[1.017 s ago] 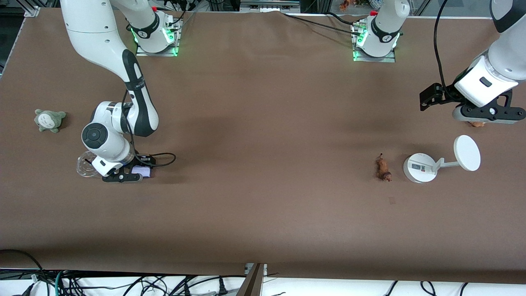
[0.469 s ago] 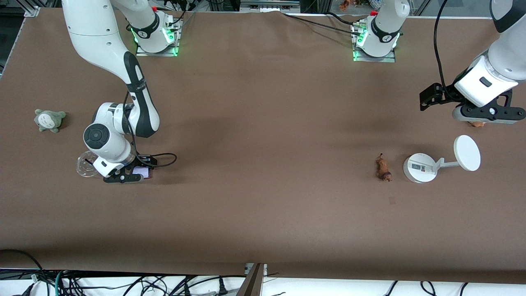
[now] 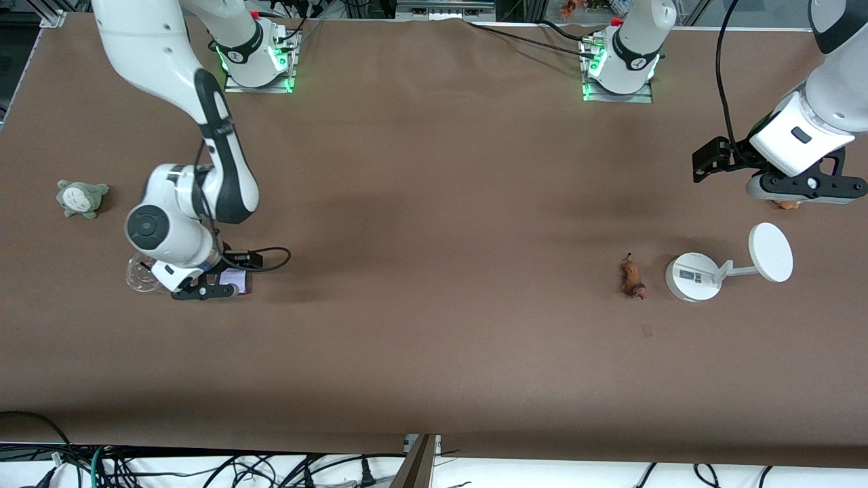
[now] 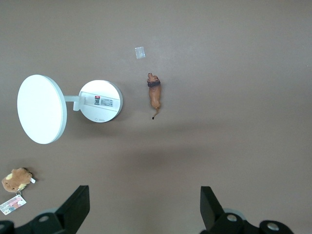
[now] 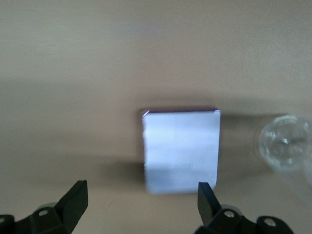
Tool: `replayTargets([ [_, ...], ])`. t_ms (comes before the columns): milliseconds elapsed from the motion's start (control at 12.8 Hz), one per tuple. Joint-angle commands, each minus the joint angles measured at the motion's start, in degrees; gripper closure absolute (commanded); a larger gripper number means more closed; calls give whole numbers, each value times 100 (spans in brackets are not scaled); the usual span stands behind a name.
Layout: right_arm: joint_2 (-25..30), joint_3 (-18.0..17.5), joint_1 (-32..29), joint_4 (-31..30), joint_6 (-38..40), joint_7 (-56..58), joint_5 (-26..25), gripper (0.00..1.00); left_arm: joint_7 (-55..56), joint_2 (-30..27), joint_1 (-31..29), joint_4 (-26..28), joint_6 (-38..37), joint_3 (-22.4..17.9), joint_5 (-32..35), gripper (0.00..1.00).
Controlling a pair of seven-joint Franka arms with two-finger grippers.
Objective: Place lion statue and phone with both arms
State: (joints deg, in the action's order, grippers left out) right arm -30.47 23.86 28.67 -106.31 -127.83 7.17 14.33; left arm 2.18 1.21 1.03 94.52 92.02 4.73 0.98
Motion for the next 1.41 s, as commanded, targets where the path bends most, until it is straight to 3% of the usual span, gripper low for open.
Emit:
replayTargets([
  [0,646,83,-11,337,1334,57,44,0,-7,37,20,-154,-132,2,-19,0],
  [235,797,303,-11,1381,3083,-135,17,0,-7,37,20,-154,-132,2,-19,0],
  [469,884,321,-20,2804,4972,-435,-351,0,-7,37,20,-154,-132,2,-19,0],
  [626,1085,426,-28,3299,5748,-462,-343,0,-7,37,20,-154,-141,2,-19,0],
  [860,1481,417,-20,3493,6031,-427,-431,0,-7,37,20,-154,-141,2,-19,0],
  [1173,1482,321,41,3538,6173,-444,-536,0,-7,37,20,-154,-141,2,-19,0],
  [1251,1500,147,16,3538,6164,-497,-606,0,-7,37,20,-154,-141,-7,-19,0],
  [1330,1535,-264,-246,3547,6173,-601,-729,0,-7,37,20,-154,-141,2,-28,0],
])
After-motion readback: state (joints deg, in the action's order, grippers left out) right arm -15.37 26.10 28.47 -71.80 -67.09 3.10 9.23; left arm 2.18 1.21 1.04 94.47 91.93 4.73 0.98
